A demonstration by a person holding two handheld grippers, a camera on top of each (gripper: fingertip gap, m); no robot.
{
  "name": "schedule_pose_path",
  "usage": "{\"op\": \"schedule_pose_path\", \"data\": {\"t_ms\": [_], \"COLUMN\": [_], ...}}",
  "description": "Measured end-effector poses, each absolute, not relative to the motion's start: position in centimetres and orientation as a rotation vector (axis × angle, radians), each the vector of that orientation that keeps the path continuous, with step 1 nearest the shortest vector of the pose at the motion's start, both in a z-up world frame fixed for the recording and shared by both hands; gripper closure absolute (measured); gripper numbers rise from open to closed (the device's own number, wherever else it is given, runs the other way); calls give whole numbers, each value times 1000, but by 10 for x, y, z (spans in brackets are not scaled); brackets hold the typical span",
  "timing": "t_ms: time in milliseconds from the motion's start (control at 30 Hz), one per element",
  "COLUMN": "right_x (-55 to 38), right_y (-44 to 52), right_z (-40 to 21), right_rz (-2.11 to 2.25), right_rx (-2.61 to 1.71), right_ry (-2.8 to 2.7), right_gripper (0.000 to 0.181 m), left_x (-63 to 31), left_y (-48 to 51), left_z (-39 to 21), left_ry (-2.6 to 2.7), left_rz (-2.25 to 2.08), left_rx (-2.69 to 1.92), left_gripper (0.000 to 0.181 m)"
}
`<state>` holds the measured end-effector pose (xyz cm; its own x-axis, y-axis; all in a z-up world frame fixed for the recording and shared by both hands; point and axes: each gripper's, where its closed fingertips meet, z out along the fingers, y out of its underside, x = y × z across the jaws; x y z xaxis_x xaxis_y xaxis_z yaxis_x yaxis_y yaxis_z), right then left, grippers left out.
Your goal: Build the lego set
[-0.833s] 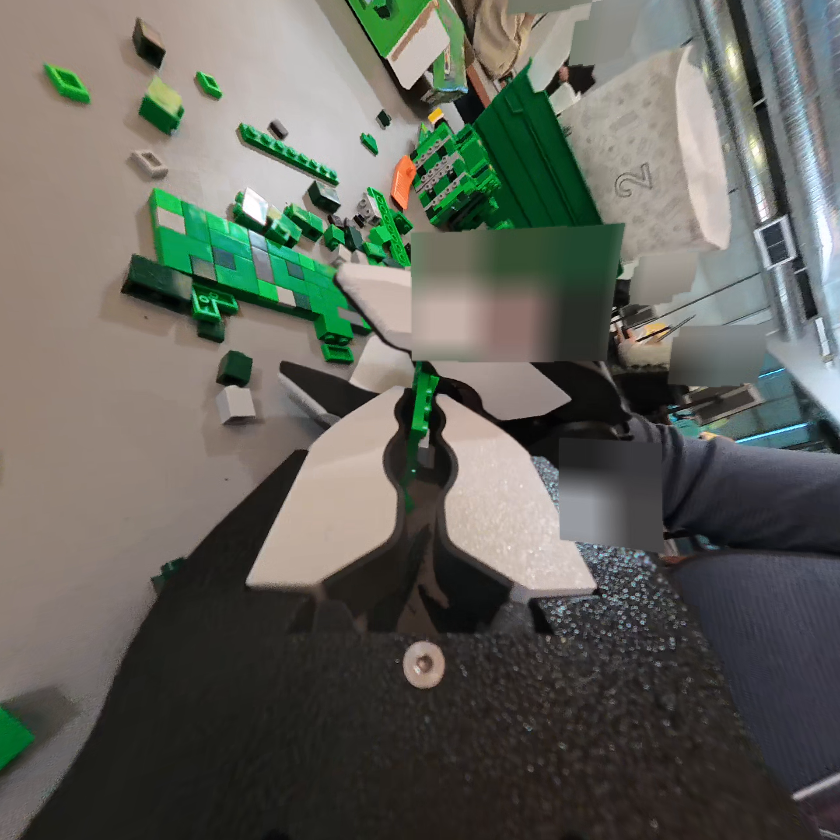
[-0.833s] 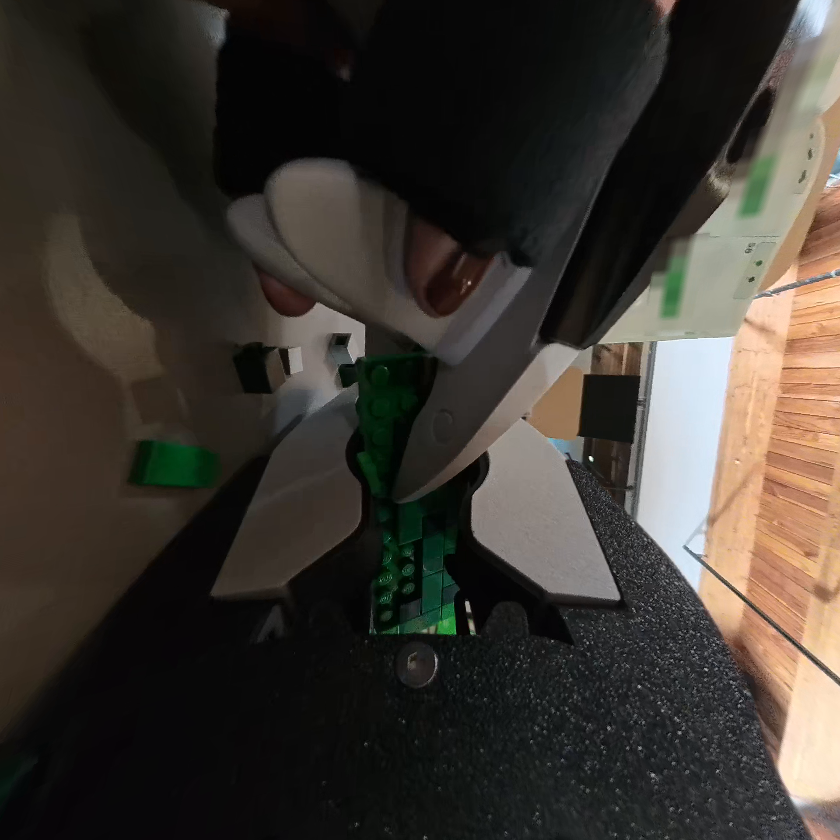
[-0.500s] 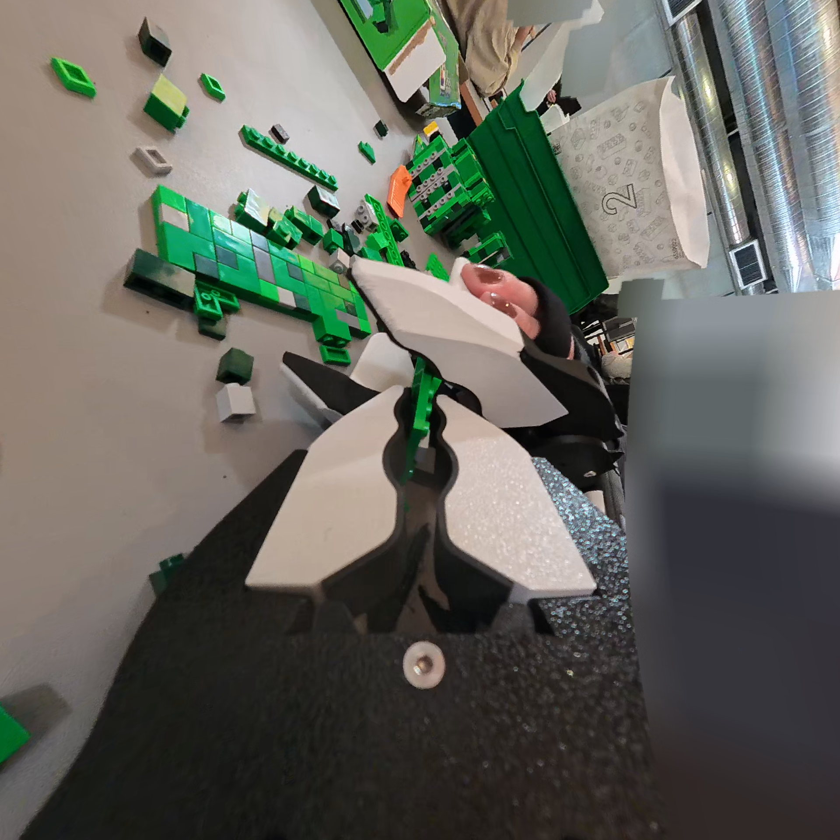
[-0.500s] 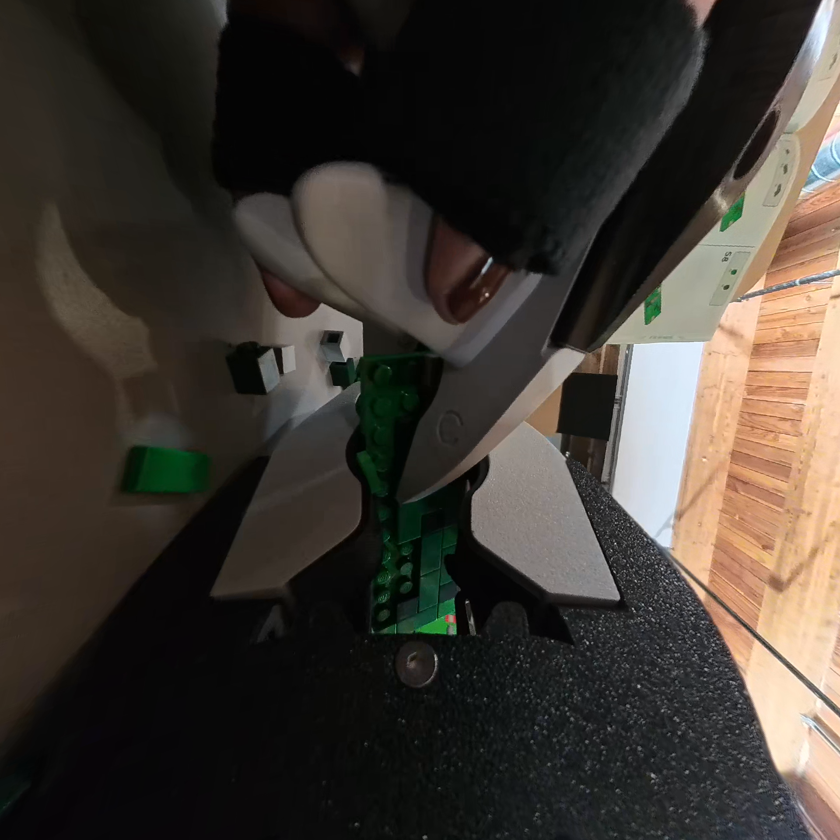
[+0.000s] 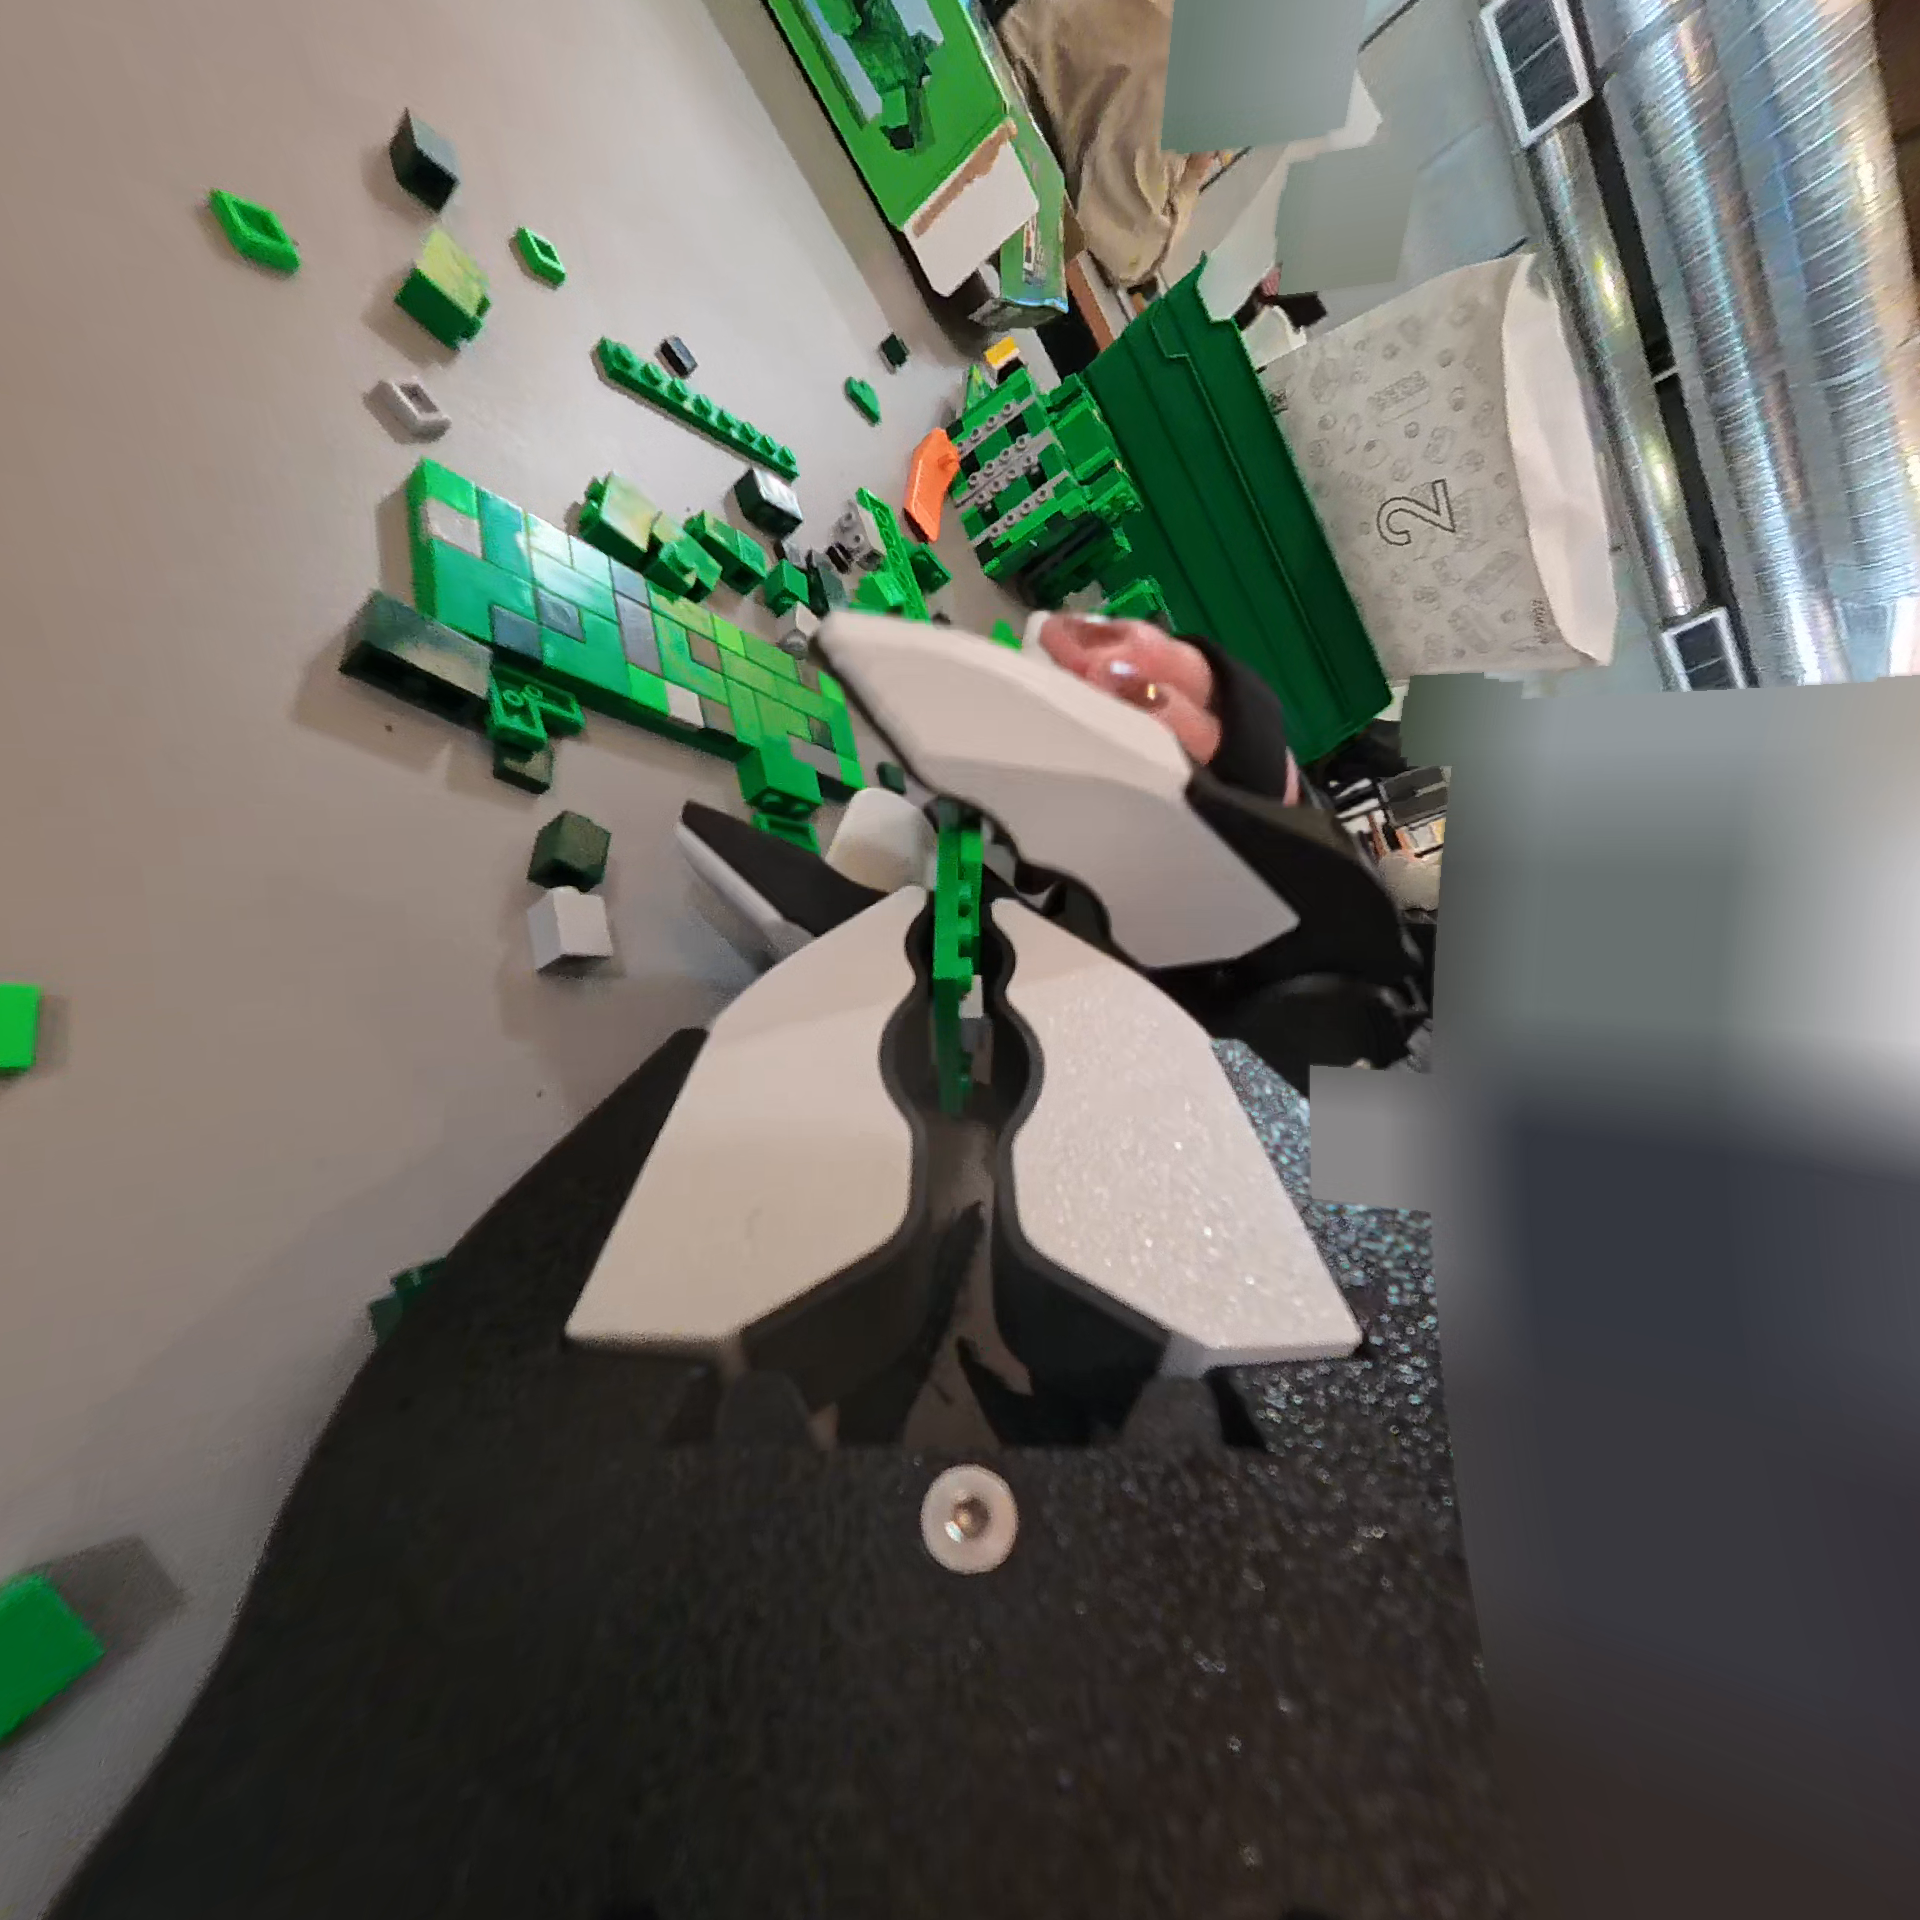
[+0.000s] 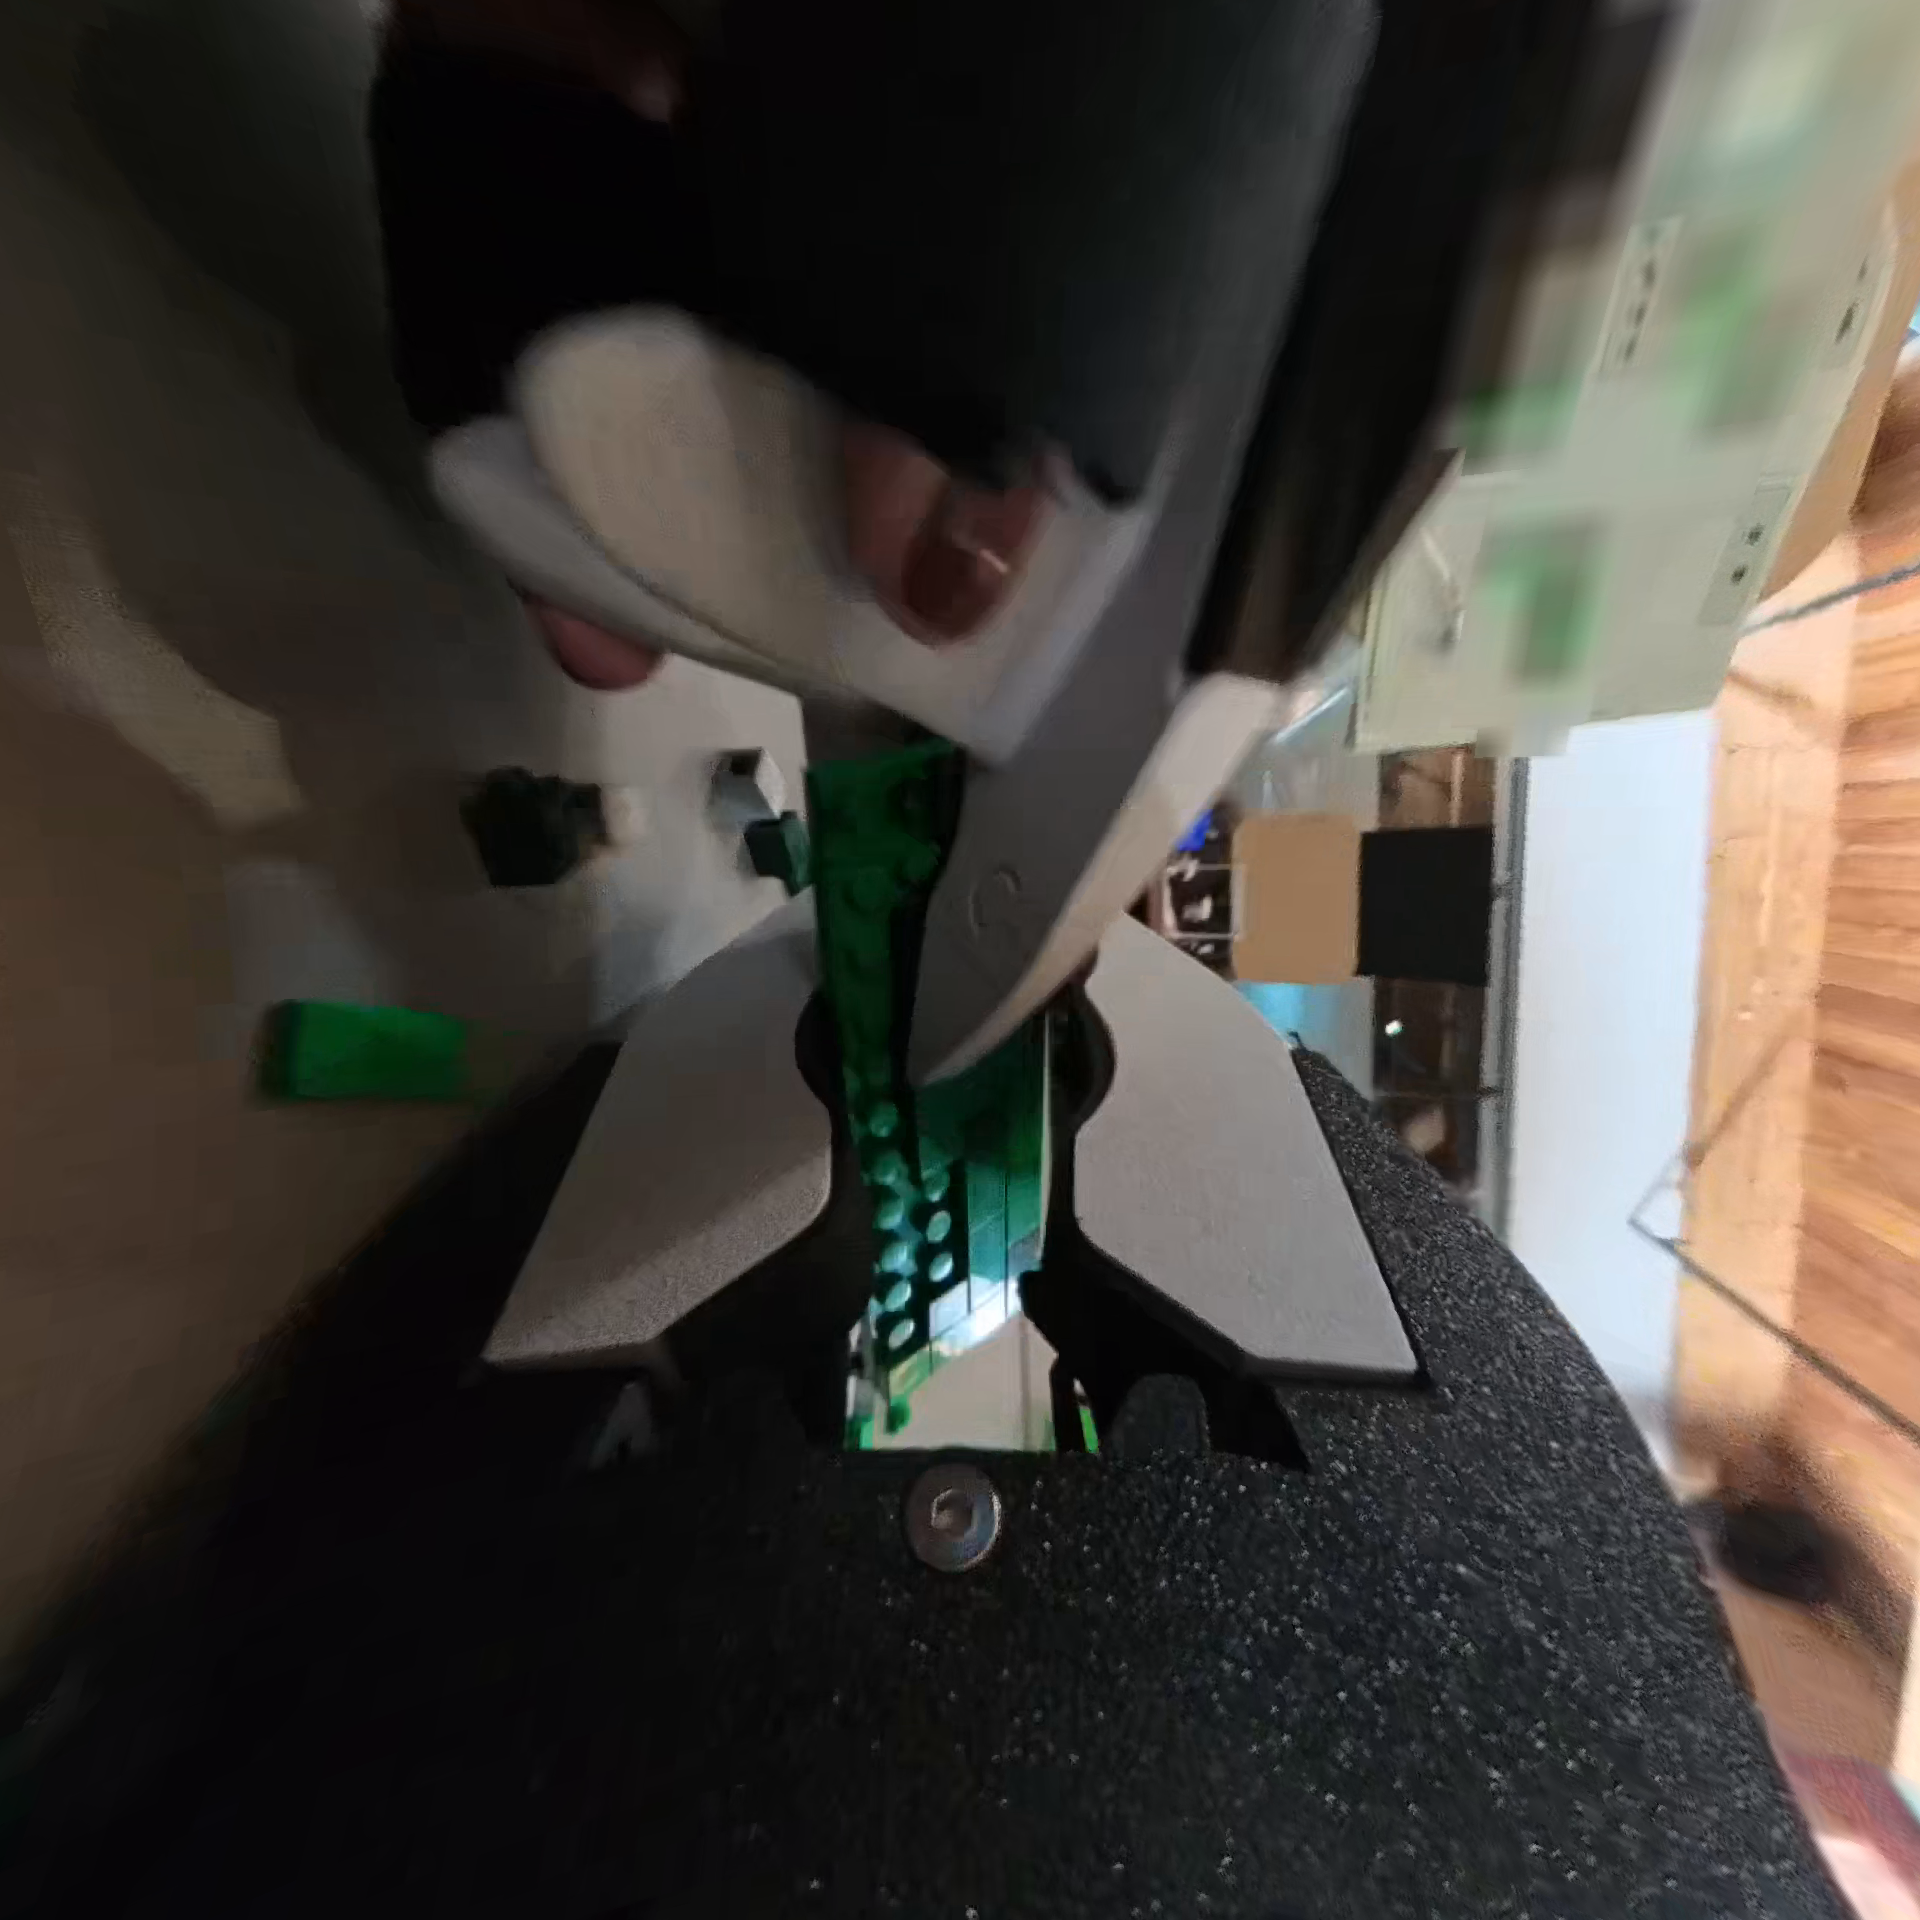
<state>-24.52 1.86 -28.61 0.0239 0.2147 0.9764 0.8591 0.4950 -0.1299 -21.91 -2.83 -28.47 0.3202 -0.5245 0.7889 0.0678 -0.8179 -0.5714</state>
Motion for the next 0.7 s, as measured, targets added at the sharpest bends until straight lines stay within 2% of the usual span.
{"op": "schedule_pose_path", "data": {"t_ms": [100, 500, 700], "right_x": [-237, -239, -238], "right_y": [25, 16, 26], "right_z": [-288, -303, -294], "right_rz": [-547, -415, -719], "right_rx": [-1111, -1169, -1010], "right_ry": [-1478, -1625, -1583], "right_gripper": [133, 142, 143], "left_x": [-221, -215, -218], "left_y": [-26, -37, -33], "left_z": [-283, -284, -287], "left_ry": [407, 611, 496], "left_rz": [-1502, -1414, -1478], "left_rx": [-2065, -2046, -2091], "left_gripper": [176, 175, 175]}}
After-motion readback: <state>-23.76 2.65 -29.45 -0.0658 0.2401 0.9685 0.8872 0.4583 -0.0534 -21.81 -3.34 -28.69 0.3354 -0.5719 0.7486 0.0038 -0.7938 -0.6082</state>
